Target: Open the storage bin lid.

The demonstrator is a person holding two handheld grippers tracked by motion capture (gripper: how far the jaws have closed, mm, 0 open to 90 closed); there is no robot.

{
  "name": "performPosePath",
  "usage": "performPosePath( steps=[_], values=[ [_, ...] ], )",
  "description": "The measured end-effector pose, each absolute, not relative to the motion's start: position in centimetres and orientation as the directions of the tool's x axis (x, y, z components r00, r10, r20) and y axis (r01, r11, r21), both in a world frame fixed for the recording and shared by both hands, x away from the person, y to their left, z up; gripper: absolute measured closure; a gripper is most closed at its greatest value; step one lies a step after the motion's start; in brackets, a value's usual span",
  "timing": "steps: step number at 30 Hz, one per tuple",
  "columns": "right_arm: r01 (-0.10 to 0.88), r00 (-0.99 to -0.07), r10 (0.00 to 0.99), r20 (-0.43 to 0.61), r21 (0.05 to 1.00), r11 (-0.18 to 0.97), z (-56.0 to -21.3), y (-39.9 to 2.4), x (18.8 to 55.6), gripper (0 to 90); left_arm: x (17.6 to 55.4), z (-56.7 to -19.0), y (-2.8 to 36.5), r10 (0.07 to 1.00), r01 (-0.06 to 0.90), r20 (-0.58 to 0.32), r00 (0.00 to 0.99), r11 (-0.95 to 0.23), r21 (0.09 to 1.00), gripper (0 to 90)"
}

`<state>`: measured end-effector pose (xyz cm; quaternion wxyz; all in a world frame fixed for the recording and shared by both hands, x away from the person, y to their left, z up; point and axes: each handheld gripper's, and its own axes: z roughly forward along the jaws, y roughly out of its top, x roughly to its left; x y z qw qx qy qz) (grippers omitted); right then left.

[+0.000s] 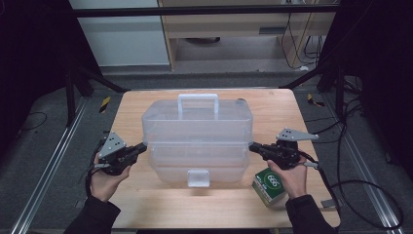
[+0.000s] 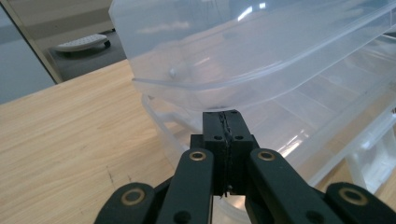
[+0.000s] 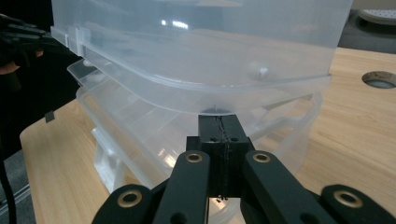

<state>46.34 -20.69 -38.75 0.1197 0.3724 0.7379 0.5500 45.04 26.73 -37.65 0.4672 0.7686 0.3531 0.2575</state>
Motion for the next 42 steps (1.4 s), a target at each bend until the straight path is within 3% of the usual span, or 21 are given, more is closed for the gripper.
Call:
performPosePath(
  steps=[24,30,37,42],
  values=[
    [0.405,-0.695,0.677,0.24,0.91,0.093,-38.2,-20.6,46.9,90.0,45.7,-37.4,26.3,0.793,0.291,0.069,0.606,-0.301,0.908,86.9],
    [0.408,-0.697,0.675,0.242,0.908,0.096,-38.3,-20.5,46.9,90.0,46.0,-38.2,26.9,0.81,0.31,0.083,0.58,-0.314,0.897,78.8],
    [0.41,-0.697,0.675,0.241,0.906,0.1,-38.2,-20.5,46.9,90.0,46.5,-38.4,26.6,0.828,0.284,0.1,0.552,-0.3,0.911,57.4],
    [0.413,-0.696,0.676,0.242,0.905,0.101,-38.2,-20.5,46.9,90.0,47.0,-38.6,26.2,0.829,0.27,0.11,0.548,-0.3,0.915,54.2]
  ],
)
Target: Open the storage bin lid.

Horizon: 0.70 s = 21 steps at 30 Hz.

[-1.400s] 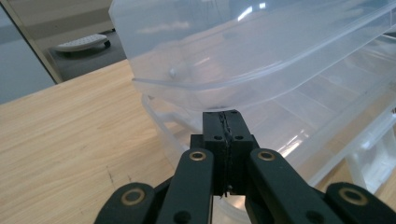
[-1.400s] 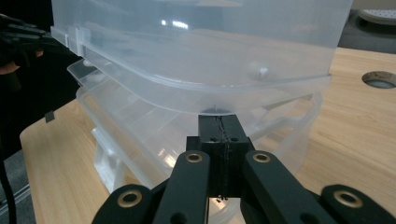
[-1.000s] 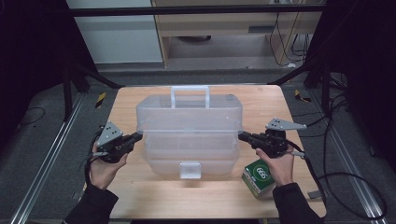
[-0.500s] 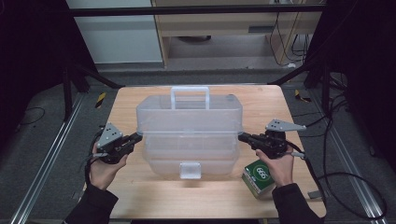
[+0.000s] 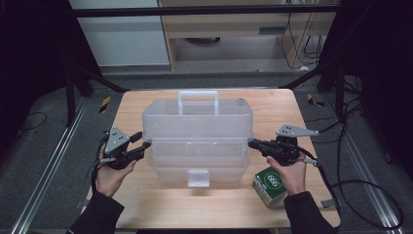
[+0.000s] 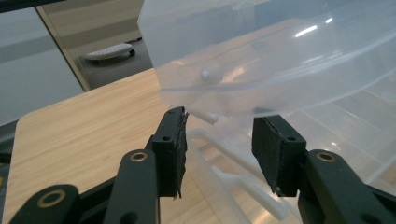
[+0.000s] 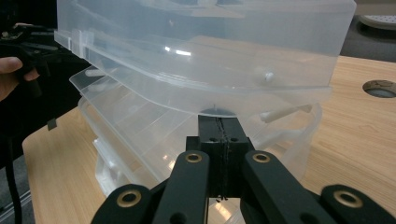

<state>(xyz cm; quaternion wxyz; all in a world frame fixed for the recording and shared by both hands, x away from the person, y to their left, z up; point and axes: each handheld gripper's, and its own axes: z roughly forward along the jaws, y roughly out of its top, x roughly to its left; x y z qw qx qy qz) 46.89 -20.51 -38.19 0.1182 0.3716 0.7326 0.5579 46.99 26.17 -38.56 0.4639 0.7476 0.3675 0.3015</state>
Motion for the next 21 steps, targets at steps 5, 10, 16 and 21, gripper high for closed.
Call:
performPosePath(
  steps=[5,10,16,21],
  values=[
    [0.413,-0.696,0.677,0.241,0.905,0.102,-38.17,-20.51,46.91,90.0,47.35,-38.34,26.11,0.829,0.251,0.108,0.549,-0.287,0.924,54.3],
    [0.418,-0.697,0.673,0.248,0.903,0.099,-38.12,-20.47,46.99,90.0,47.74,-38.08,25.76,0.822,0.233,0.108,0.559,-0.28,0.931,55.3],
    [0.416,-0.698,0.672,0.245,0.903,0.103,-38.15,-20.44,46.99,90.0,47.76,-38.16,25.66,0.822,0.224,0.131,0.554,-0.298,0.928,58.6],
    [0.415,-0.697,0.675,0.241,0.904,0.106,-38.16,-20.43,47.02,89.4,47.57,-37.98,25.82,0.819,0.219,0.138,0.557,-0.305,0.927,61.2]
  ],
)
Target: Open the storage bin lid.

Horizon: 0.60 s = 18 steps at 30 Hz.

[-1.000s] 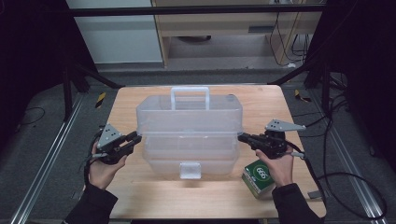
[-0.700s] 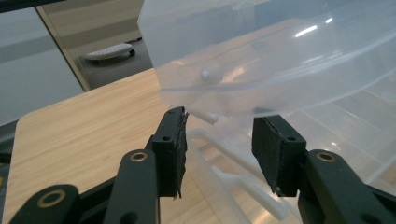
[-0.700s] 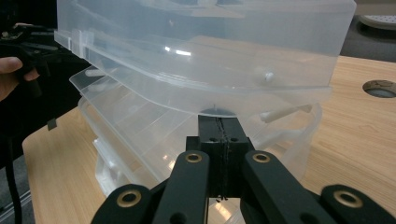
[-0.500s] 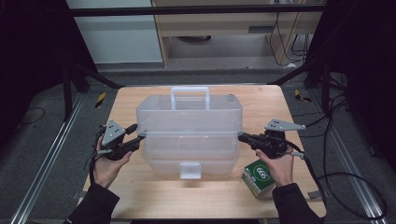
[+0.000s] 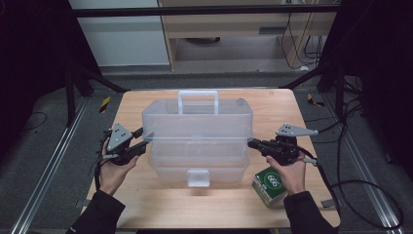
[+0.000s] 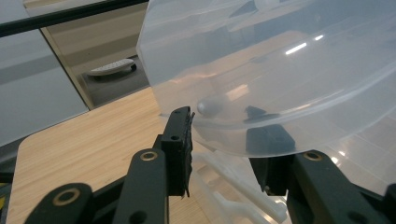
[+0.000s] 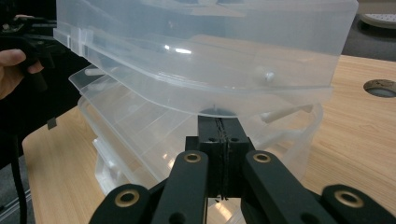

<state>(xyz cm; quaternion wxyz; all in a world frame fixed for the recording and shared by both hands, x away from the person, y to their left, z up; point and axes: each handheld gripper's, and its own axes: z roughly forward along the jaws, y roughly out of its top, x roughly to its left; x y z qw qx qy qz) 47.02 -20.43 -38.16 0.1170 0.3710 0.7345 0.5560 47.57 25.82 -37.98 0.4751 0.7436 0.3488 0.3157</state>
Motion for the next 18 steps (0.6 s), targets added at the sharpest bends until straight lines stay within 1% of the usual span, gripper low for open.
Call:
performPosePath(
  steps=[8,12,13,15,17,18],
  values=[
    [0.421,-0.693,0.68,0.241,0.9,0.111,-38.23,-20.53,46.87,88.4,47.39,-37.92,25.85,0.821,0.219,0.147,0.552,-0.313,0.924,62.8],
    [0.428,-0.686,0.689,0.233,0.895,0.124,-38.37,-20.61,46.87,86.2,47.37,-37.89,25.83,0.822,0.222,0.147,0.55,-0.313,0.923,63.2],
    [0.431,-0.678,0.705,0.205,0.888,0.156,-38.52,-20.57,46.87,84.1,47.39,-37.8,25.83,0.822,0.224,0.149,0.549,-0.317,0.922,63.3],
    [0.436,-0.676,0.709,0.202,0.885,0.163,-38.61,-20.54,46.88,83.7,47.38,-37.77,25.78,0.824,0.225,0.148,0.547,-0.316,0.922,63.5],
    [0.458,-0.658,0.73,0.185,0.868,0.192,-39.14,-20.54,46.97,79.8,47.39,-37.76,25.79,0.824,0.226,0.148,0.547,-0.316,0.922,63.5],
    [0.458,-0.658,0.73,0.185,0.868,0.192,-39.14,-20.54,46.97,79.8,47.39,-37.76,25.79,0.824,0.226,0.148,0.547,-0.316,0.922,63.5]
  ],
)
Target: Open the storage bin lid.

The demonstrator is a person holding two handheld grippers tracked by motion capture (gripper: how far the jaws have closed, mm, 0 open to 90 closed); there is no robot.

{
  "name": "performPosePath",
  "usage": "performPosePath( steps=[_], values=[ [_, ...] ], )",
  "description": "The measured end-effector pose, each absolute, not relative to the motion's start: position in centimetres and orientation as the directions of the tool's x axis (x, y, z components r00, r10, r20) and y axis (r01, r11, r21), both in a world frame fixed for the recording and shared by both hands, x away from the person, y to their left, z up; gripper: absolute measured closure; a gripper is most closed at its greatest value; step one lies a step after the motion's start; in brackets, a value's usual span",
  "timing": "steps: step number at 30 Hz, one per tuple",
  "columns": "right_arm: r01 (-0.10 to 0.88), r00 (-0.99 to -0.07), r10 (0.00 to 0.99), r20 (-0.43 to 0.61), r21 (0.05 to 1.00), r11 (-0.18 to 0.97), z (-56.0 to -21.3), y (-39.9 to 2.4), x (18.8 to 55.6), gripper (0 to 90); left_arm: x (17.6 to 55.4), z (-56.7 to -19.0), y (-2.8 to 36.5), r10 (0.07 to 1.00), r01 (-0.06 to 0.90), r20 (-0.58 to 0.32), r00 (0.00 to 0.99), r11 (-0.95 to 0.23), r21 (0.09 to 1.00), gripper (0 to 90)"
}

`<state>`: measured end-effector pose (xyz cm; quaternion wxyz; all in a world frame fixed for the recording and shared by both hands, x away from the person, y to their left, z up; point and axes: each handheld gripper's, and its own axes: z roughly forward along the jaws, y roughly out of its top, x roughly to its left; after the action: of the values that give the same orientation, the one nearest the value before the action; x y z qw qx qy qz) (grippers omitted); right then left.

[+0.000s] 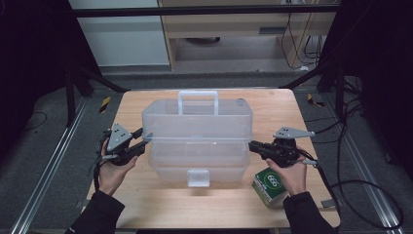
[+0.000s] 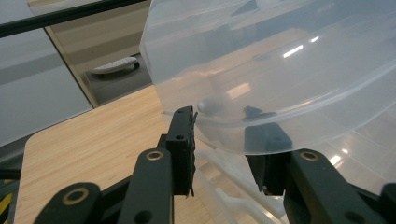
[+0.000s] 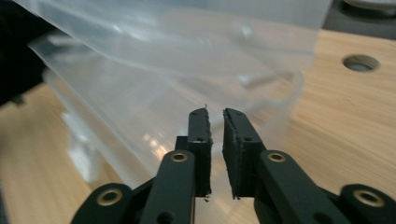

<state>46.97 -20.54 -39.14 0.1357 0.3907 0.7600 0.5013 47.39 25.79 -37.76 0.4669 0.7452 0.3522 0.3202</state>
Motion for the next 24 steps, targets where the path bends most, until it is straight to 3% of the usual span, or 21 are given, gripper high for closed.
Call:
performPosePath(
  steps=[7,24],
  values=[
    [0.517,-0.613,0.77,0.178,0.827,0.22,-40.8,-20.4,47.5,74.5,47.4,-37.7,25.8,0.825,0.228,0.145,0.547,-0.313,0.922,63.4],
    [0.553,-0.605,0.77,0.203,0.803,0.223,-41.8,-19.6,47.9,76.3,47.7,-37.4,25.9,0.829,0.233,0.126,0.545,-0.294,0.927,63.5]
  ],
)
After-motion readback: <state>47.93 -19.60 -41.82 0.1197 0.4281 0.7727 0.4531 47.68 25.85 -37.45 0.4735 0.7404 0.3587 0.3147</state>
